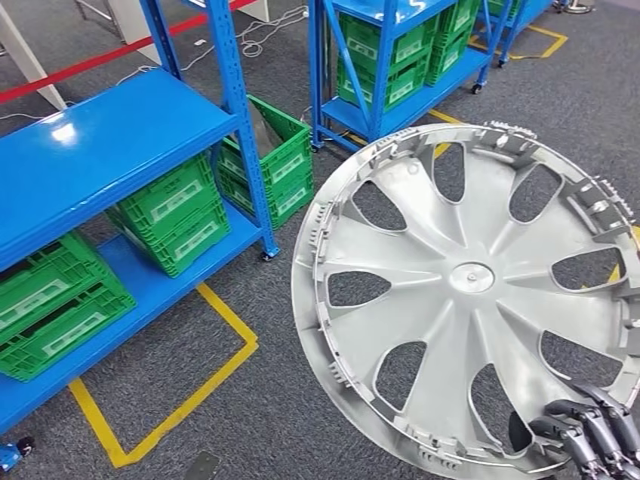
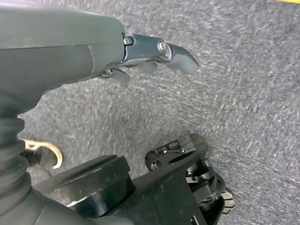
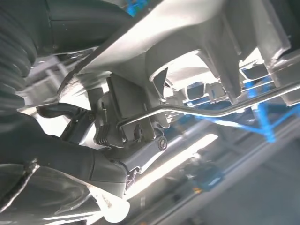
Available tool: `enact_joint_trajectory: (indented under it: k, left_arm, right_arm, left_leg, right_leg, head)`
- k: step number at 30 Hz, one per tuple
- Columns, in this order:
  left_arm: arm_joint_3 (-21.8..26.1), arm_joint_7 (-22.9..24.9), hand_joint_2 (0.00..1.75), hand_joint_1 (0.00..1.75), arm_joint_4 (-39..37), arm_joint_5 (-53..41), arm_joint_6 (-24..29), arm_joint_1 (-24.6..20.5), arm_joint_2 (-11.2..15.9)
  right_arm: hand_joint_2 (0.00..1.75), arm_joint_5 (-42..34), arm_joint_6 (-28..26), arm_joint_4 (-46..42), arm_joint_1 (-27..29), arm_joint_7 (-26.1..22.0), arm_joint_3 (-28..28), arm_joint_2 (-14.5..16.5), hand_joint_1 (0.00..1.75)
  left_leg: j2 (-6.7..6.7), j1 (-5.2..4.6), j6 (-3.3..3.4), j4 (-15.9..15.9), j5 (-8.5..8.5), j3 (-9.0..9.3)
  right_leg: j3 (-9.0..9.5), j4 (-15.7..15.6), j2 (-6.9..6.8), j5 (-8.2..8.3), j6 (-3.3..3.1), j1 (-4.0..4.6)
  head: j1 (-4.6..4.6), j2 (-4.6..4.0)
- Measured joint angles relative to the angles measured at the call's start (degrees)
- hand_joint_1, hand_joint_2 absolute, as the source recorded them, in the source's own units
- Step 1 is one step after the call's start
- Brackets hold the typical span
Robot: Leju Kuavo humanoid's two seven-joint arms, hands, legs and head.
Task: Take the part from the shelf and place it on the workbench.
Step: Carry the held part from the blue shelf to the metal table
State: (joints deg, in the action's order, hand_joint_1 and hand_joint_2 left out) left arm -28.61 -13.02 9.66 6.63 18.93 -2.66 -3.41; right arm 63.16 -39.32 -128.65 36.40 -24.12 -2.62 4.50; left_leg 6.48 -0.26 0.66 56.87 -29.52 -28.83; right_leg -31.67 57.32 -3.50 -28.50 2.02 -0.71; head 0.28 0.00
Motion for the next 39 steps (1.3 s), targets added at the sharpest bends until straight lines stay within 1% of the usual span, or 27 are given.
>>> enact_joint_trajectory:
  k: [2, 4, 6, 7, 8, 9, 10, 11, 13, 15, 17, 18, 19, 21, 23, 24, 25, 26, 27, 29, 30, 32, 33, 34, 36, 38, 39]
  left_arm:
    - [-0.3, -0.2, 1.75, 0.00, 0.0, 0.0, -0.1, -0.1, 0.0]
    - [-0.5, -0.2, 1.75, 0.00, 0.0, -0.1, -0.1, -0.2, 0.0]
    - [-0.6, 0.0, 1.75, 0.00, 0.0, -0.1, -0.1, -0.1, 0.0]
    - [-0.6, 0.1, 1.75, 0.00, 0.0, -0.1, -0.1, 0.0, 0.0]
    - [-0.6, 0.2, 1.75, 0.00, 0.0, -0.1, -0.1, 0.1, 0.0]
    - [-0.6, 0.2, 1.75, 0.00, 0.0, -0.1, -0.1, 0.2, 0.0]
    - [-0.6, 0.3, 1.75, 0.00, 0.0, -0.1, -0.1, 0.3, 0.0]
    - [-0.6, 0.3, 1.75, 0.00, 0.0, -0.1, -0.1, 0.2, 0.0]
    - [-0.6, 0.4, 1.75, 0.00, 0.0, -0.1, 0.0, 0.2, 0.1]
    - [-0.6, 0.7, 1.75, 0.00, -0.1, 0.0, 0.1, 0.2, 0.2]
    - [-0.6, 1.0, 1.75, 0.00, -0.1, 0.0, 0.2, 0.1, 0.1]
    - [-0.6, 1.0, 1.75, 0.00, -0.1, 0.1, 0.2, 0.0, 0.1]
    - [-0.6, 1.0, 1.75, 0.00, -0.1, 0.1, 0.2, -0.1, 0.1]
    - [-0.6, 1.0, 1.75, 0.00, -0.1, 0.1, 0.3, -0.1, 0.0]
    - [-0.6, 1.0, 1.75, 0.00, -0.1, 0.2, 0.3, 0.1, 0.0]
    - [-0.6, 1.0, 1.75, 0.00, -0.1, 0.2, 0.3, 0.2, 0.0]
    - [-0.6, 1.0, 1.75, 0.00, -0.1, 0.3, 0.2, 0.1, 0.0]
    - [-0.6, 1.0, 1.75, 0.00, -0.1, 0.3, 0.2, 0.1, -0.1]
    - [-0.6, 1.0, 1.75, 0.00, -0.1, 0.3, 0.2, 0.0, -0.1]
    - [-0.6, 1.0, 1.75, 0.00, -0.1, 0.4, 0.2, -0.1, -0.1]
    - [-0.6, 1.0, 1.75, 0.00, -0.1, 0.4, 0.2, -0.1, -0.1]
    - [-0.6, 1.1, 1.75, 0.00, -0.1, 0.4, 0.2, -0.2, -0.1]
    - [-0.6, 1.1, 1.75, 0.00, -0.1, 0.4, 0.2, -0.4, -0.1]
    - [-0.6, 1.1, 1.75, 0.00, -0.1, 0.5, 0.2, -0.4, -0.1]
    - [-0.6, 1.0, 1.75, 0.00, -0.1, 0.5, 0.2, -0.4, -0.1]
    - [-0.6, 1.0, 1.75, 0.00, -0.1, 0.6, 0.2, -0.1, -0.2]
    - [-0.6, 1.0, 1.75, 0.00, -0.1, 0.6, 0.2, 0.1, -0.2]
  right_arm:
    - [1.75, 0.0, 0.0, -0.3, 0.4, -0.1, -0.5, 0.4, 1.75]
    - [1.75, 0.1, 0.0, -0.6, 0.6, -0.1, -0.9, 0.9, 1.75]
    - [1.75, 0.1, 0.0, -0.7, 0.6, -0.1, -1.2, 1.3, 1.75]
    - [1.75, 0.1, 0.0, -0.7, 0.5, -0.1, -1.4, 1.4, 1.75]
    - [1.75, 0.1, 0.0, -0.7, 0.5, -0.1, -1.5, 1.5, 1.75]
    - [1.75, 0.1, 0.0, -0.7, 0.6, -0.1, -1.6, 1.7, 1.75]
    - [1.75, 0.1, 0.0, -0.7, 0.6, -0.1, -1.7, 1.7, 1.75]
    - [1.75, 0.1, 0.0, -0.7, 0.6, -0.1, -1.8, 1.8, 1.75]
    - [1.75, 0.1, 0.0, -0.7, 0.5, -0.2, -1.9, 2.0, 1.75]
    - [1.75, -0.1, 0.0, -0.7, 0.2, -0.6, -2.0, 2.2, 1.75]
    - [1.75, -0.3, 0.0, -0.7, 0.1, -1.1, -2.3, 2.6, 1.75]
    - [1.75, -0.3, 0.0, -0.7, 0.0, -1.3, -2.5, 2.7, 1.75]
    - [1.75, -0.3, 0.0, -0.7, -0.1, -1.5, -2.8, 2.9, 1.75]
    - [1.75, -0.2, 0.0, -0.7, -0.7, -1.7, -3.3, 3.2, 1.75]
    - [1.75, -0.1, 0.0, -0.6, -1.1, -1.9, -3.5, 3.4, 1.75]
    - [1.75, 0.0, 0.0, -0.5, -1.2, -1.9, -3.6, 3.5, 1.75]
    - [1.75, 0.0, 0.0, -0.5, -1.2, -1.9, -3.7, 3.6, 1.75]
    - [1.75, 0.0, 0.0, -0.5, -1.2, -1.9, -3.9, 3.7, 1.75]
    - [1.75, 0.1, 0.0, -0.5, -1.2, -1.9, -4.1, 3.8, 1.75]
    - [1.75, 0.1, 0.0, -0.4, -1.4, -1.9, -4.3, 4.0, 1.75]
    - [1.75, 0.1, 0.0, -0.4, -1.5, -1.9, -4.4, 4.1, 1.75]
    - [1.75, 0.1, 0.0, -0.4, -1.4, -1.9, -4.5, 4.5, 1.75]
    - [1.75, 0.2, 0.0, -0.4, -1.4, -1.8, -4.6, 4.6, 1.75]
    - [1.75, 0.2, 0.0, -0.4, -1.4, -1.9, -4.7, 4.8, 1.75]
    - [1.75, 0.4, 0.0, -0.4, -1.5, -2.0, -4.8, 5.1, 1.75]
    - [1.75, 0.4, 0.0, -0.3, -1.5, -2.0, -4.9, 5.4, 1.75]
    - [1.75, 0.4, 0.0, -0.3, -1.5, -2.0, -5.0, 5.4, 1.75]
  left_leg:
    - [0.35, 0.15, -0.57, 0.2, -0.19, 0.14]
    - [-1.98, 0.42, -1.12, 2.6, -2.25, -0.75]
    - [-5.04, 0.60, -1.41, 9.3, -6.19, -3.59]
    - [-5.71, 0.62, -1.45, 13.2, -7.84, -5.30]
    - [-6.00, 0.62, -1.42, 15.9, -8.53, -6.49]
    - [-6.17, 0.62, -1.32, 16.5, -8.01, -6.81]
    - [-6.42, 0.61, -1.12, 14.9, -6.41, -6.13]
    - [-7.10, 0.61, -0.83, 11.4, -4.11, -4.60]
    - [-9.84, 0.65, -0.13, 4.0, -0.77, -1.40]
    - [-11.28, 0.58, 0.21, 0.8, -0.21, -0.19]
    - [-10.03, 0.57, 0.47, 0.2, -0.02, -0.13]
    - [-9.29, 0.61, 0.74, -0.2, 0.26, -0.04]
    - [-8.51, 0.69, 1.04, -0.5, 0.56, 0.01]
    - [-6.78, 0.58, 1.40, -0.9, 0.86, -0.04]
    - [-4.86, 0.41, 1.48, -0.9, 0.86, -0.25]
    - [-3.94, 0.38, 1.45, -0.9, 0.83, -0.31]
    - [-3.11, 0.39, 1.39, -0.8, 0.78, -0.33]
    - [-2.36, 0.41, 1.25, -0.8, 0.69, -0.28]
    - [-1.71, 0.37, 1.00, -0.7, 0.53, -0.18]
    - [-0.59, 0.13, 0.29, -0.2, 0.08, -0.05]
    - [-0.12, 0.00, -0.02, -0.1, -0.06, 0.04]
    - [0.68, 0.07, -0.56, 0.1, -0.22, 0.19]
    - [0.04, 0.23, -0.89, 0.4, -0.61, 0.19]
    - [-1.31, 0.40, -1.18, 1.5, -1.59, -0.21]
    - [-4.76, 0.62, -1.48, 7.3, -5.13, -2.58]
    - [-5.98, 0.63, -1.30, 14.8, -8.19, -5.98]
    - [-6.12, 0.62, -1.12, 16.6, -8.32, -6.96]
  right_leg:
    - [-0.30, -0.1, 1.22, 0.37, -0.82, -0.04]
    - [-0.51, -0.2, 2.33, 0.77, -1.52, -0.27]
    - [-0.78, -0.3, 3.54, 1.04, -2.01, -0.32]
    - [-0.93, -0.3, 4.28, 1.14, -2.16, -0.26]
    - [-1.04, -0.3, 5.08, 1.22, -2.25, -0.19]
    - [-1.10, -0.3, 5.95, 1.31, -2.28, -0.11]
    - [-1.11, -0.2, 6.82, 1.39, -2.25, -0.06]
    - [-1.09, -0.2, 7.66, 1.48, -2.17, -0.02]
    - [-1.26, -0.1, 9.16, 1.67, -1.87, 0.05]
    - [-1.87, 0.1, 10.51, 2.04, -1.25, -0.06]
    - [-2.57, 0.1, 11.61, 2.45, -0.48, -0.33]
    - [-3.04, 0.5, 10.96, 2.23, -0.21, -0.32]
    - [-3.87, 1.7, 9.55, 1.39, -0.01, -0.23]
    - [-6.86, 7.6, 5.75, -2.04, 0.29, -0.06]
    - [-9.86, 14.5, 4.15, -5.01, 0.72, -0.18]
    - [-10.20, 15.8, 3.86, -5.16, 0.90, -0.28]
    - [-9.36, 14.8, 3.58, -4.31, 1.04, -0.40]
    - [-7.36, 11.6, 3.03, -2.75, 1.11, -0.50]
    - [-4.85, 7.4, 1.67, -1.39, 1.16, -0.54]
    - [-1.01, 1.3, -0.25, 0.13, 0.59, -0.37]
    - [-0.37, 0.3, -0.64, 0.14, 0.18, -0.20]
    - [-0.50, 0.3, 0.60, 0.28, -0.71, -0.02]
    - [-0.60, 0.2, 1.16, 0.41, -1.04, -0.03]
    - [-0.65, 0.2, 1.75, 0.51, -1.40, -0.08]
    - [-0.71, 0.1, 2.96, 0.68, -1.99, -0.09]
    - [-0.80, 0.1, 4.52, 0.75, -2.33, 0.14]
    - [-0.82, 0.2, 5.39, 0.77, -2.41, 0.28]
  head:
    - [-0.03, 0.00]
    - [-0.19, 0.00]
    - [-0.36, 0.00]
    - [-0.36, 0.00]
    - [-0.36, 0.00]
    - [-0.36, 0.00]
    - [-0.36, 0.00]
    - [-0.36, 0.00]
    - [-0.32, 0.00]
    - [-0.32, 0.00]
    - [-0.32, 0.00]
    - [-0.25, 0.00]
    - [-0.12, 0.00]
    - [0.15, 0.00]
    - [0.26, 0.00]
    - [0.25, 0.00]
    - [0.26, 0.00]
    - [0.26, 0.00]
    - [0.26, 0.00]
    - [0.18, 0.00]
    - [0.13, 0.00]
    - [0.04, 0.00]
    - [0.01, 0.00]
    - [-0.04, 0.00]
    - [-0.20, 0.00]
    - [-0.23, 0.00]
    - [-0.23, 0.00]
